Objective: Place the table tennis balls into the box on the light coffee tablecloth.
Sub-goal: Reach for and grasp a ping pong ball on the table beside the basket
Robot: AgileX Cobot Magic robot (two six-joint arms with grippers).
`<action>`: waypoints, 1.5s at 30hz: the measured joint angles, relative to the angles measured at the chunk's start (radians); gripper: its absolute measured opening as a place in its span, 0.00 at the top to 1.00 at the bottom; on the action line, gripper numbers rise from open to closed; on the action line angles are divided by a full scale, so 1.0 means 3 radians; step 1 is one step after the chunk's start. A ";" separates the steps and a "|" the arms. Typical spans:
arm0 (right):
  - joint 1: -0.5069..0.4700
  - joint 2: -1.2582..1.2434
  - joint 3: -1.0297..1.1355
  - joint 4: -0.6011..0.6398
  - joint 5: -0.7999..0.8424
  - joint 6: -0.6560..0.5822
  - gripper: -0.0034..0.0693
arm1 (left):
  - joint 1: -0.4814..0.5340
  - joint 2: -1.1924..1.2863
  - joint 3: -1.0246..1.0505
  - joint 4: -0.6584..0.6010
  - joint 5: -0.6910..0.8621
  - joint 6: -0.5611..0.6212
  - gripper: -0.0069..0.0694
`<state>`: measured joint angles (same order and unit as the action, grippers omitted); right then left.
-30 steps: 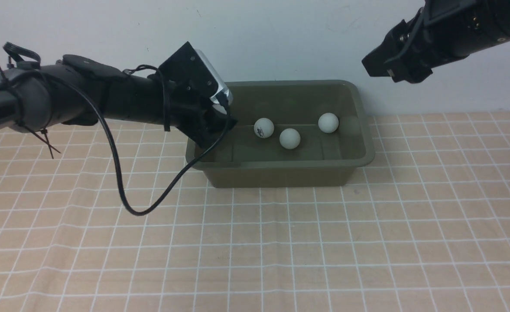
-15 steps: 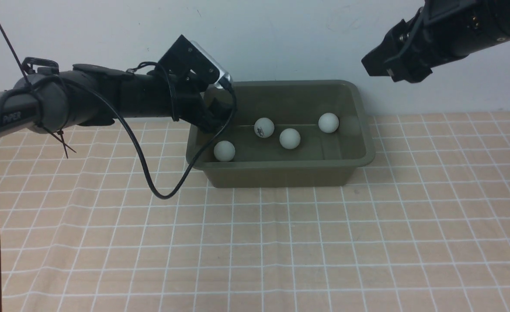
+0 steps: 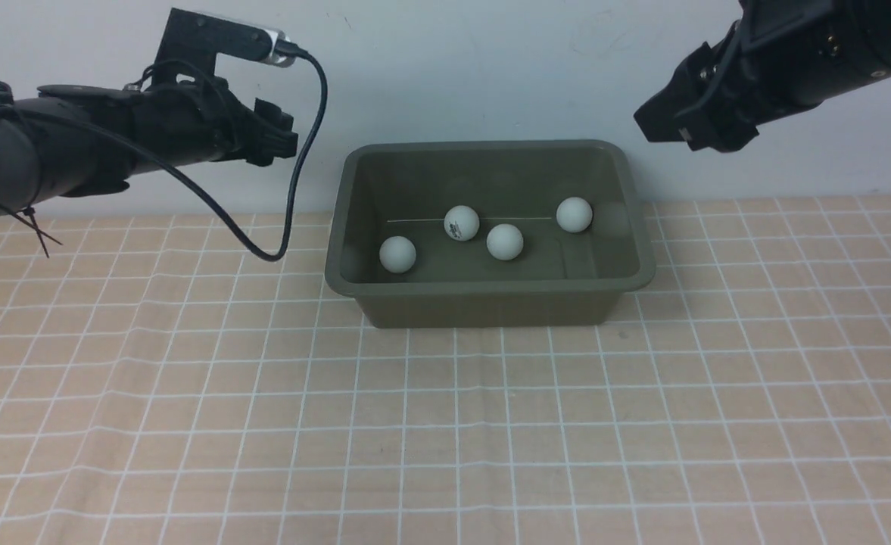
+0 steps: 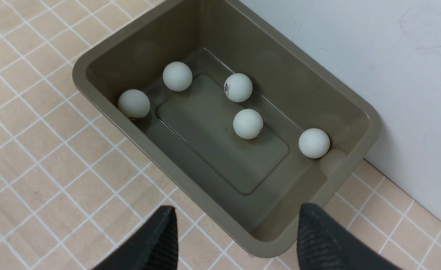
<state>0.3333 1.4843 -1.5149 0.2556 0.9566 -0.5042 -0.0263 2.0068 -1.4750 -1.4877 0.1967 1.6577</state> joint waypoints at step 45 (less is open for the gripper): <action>0.0000 0.0000 0.0000 0.0000 0.0191 0.0027 0.40 | -0.0073 0.1100 -0.0611 -0.0735 0.0351 0.1361 0.45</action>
<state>0.3333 1.4843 -1.5149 0.2556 1.0138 -0.4960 -0.0481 2.3369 -1.6584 -1.7082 0.3021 2.0660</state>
